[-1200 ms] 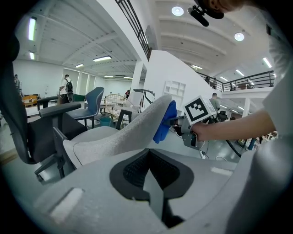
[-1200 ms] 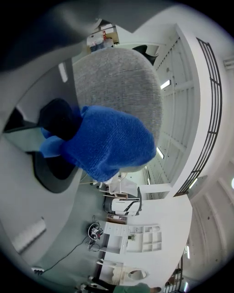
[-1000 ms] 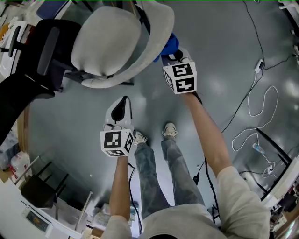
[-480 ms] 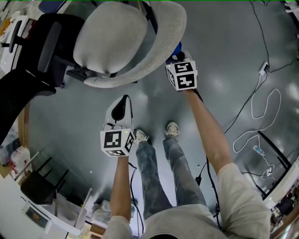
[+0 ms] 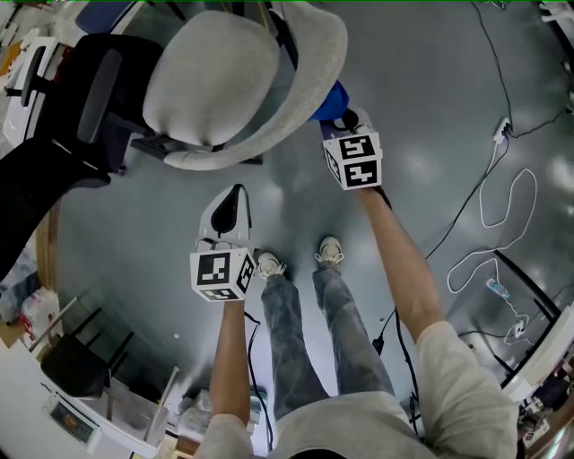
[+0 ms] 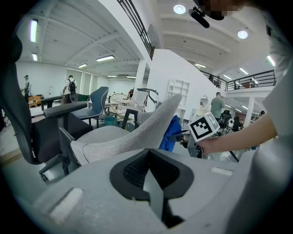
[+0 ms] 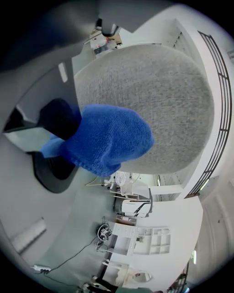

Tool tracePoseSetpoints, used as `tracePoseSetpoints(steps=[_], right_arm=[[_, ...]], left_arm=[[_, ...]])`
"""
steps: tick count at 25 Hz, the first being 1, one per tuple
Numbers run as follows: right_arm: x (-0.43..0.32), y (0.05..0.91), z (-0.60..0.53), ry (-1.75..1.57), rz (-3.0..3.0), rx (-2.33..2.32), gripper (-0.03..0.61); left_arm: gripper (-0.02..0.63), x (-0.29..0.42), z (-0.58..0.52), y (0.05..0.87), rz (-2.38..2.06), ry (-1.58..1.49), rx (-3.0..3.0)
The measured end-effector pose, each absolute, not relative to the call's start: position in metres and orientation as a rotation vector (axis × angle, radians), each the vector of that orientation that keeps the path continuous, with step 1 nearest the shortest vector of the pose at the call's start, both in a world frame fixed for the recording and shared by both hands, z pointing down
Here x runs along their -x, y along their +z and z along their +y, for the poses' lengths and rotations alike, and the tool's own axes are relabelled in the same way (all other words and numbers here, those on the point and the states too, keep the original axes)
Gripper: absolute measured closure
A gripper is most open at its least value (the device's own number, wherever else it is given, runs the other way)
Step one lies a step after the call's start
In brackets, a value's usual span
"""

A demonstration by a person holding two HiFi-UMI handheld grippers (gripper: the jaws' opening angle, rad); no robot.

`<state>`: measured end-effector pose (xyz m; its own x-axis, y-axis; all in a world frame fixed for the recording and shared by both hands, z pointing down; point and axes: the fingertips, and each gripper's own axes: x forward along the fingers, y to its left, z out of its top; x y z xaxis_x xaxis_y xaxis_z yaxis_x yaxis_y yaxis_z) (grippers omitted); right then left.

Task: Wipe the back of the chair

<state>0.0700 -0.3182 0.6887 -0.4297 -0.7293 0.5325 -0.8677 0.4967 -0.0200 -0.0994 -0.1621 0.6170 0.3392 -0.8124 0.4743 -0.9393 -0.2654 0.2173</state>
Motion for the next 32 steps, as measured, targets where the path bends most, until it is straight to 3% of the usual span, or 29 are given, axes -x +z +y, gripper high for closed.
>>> tracePoseSetpoints(steps=[22,32], right_arm=[[-0.117,0.552,-0.144,0.374,-2.300,-1.497,0.499],[-0.119,0.448,-0.139,0.263,-2.343,-1.548,0.499]], left_arm=[[0.609,0.110,-0.107,0.526,-1.586,0.304,-2.229],[0.611,0.119,-0.094,0.436,-1.652,0.240,-2.260]])
